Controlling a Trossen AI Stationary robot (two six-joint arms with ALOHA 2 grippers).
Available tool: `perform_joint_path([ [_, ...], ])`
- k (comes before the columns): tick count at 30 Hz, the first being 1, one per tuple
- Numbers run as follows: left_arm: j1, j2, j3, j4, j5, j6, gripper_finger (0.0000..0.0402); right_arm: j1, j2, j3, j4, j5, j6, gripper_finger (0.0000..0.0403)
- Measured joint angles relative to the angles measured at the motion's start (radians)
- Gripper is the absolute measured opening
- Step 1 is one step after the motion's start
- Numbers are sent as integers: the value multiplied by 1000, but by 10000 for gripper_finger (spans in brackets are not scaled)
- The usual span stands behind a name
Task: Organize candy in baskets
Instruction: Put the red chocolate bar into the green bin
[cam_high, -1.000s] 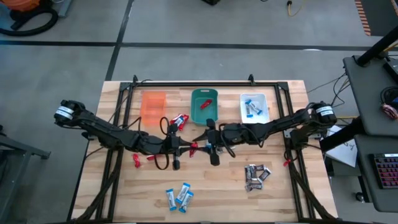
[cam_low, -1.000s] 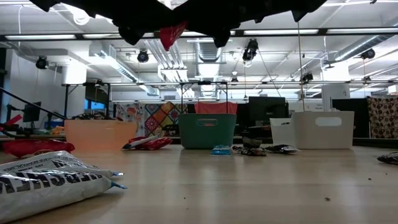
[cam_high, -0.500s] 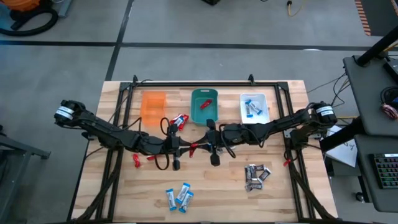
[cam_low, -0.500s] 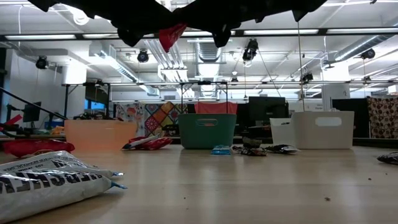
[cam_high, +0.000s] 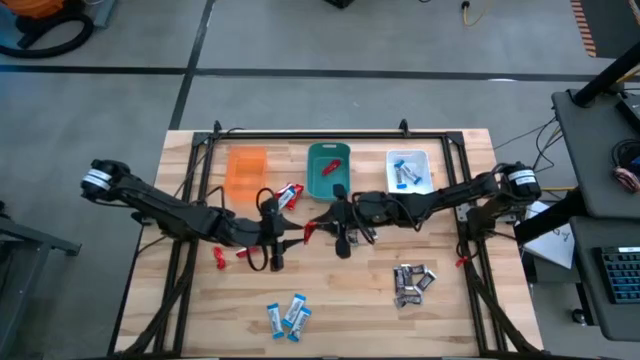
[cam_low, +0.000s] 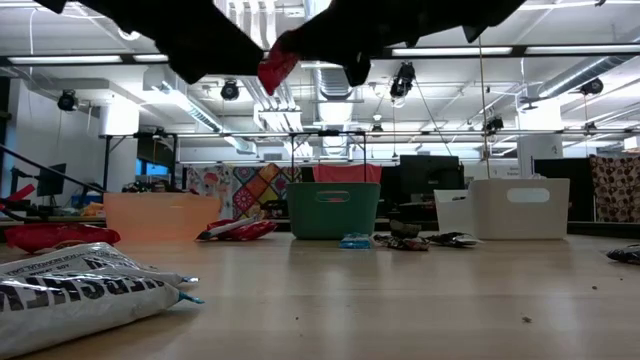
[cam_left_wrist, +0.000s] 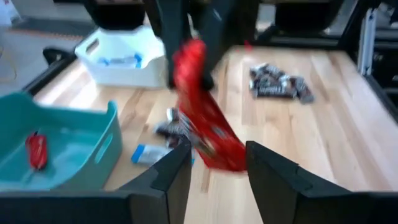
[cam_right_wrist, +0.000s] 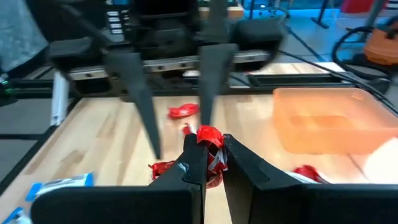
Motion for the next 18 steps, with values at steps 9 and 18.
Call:
perform_joint_path([
  [9,0,-115,0,-433,9,-218,137,-135,1,0,-151,273,31,27],
  [18,0,-105,0,-719,101,-415,137,-274,2,0,-293,386,130,27],
])
